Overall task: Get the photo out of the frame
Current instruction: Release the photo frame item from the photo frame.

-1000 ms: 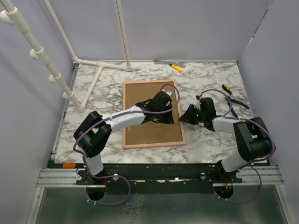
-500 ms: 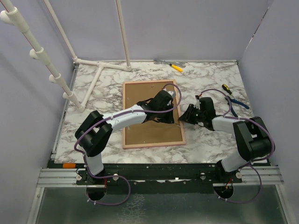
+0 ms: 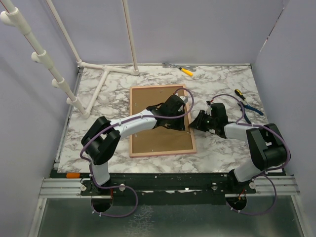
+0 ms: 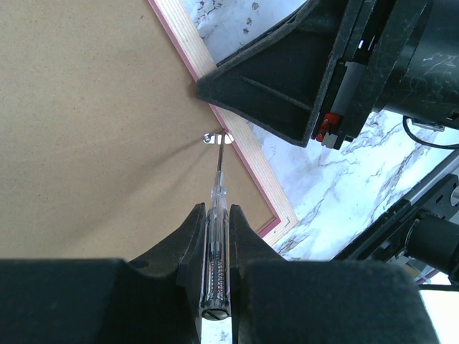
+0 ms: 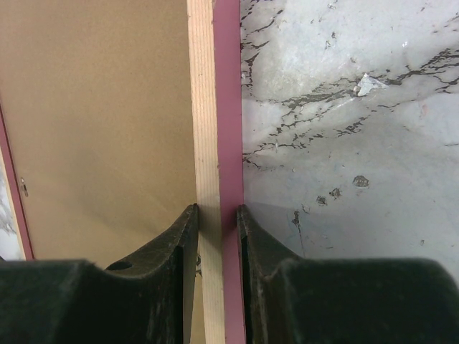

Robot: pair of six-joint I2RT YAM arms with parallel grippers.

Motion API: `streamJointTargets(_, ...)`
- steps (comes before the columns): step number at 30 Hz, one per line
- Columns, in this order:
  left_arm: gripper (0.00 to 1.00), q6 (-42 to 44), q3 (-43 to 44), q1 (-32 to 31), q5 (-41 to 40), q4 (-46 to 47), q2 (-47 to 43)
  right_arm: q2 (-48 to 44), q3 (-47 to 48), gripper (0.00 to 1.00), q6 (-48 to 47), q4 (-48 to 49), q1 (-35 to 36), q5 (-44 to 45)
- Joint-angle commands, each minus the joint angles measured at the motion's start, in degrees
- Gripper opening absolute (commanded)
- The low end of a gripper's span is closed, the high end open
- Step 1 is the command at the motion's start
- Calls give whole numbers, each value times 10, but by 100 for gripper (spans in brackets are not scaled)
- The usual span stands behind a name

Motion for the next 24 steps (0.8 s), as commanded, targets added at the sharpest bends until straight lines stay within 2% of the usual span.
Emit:
streamJointTargets(1,0,12,5,-15,26,-59,27,19,12,26,-7,-9,2,31)
streamJointTargets(24,0,39,3,-15,52,-95,30,25,19,26,-8,-15,2,35)
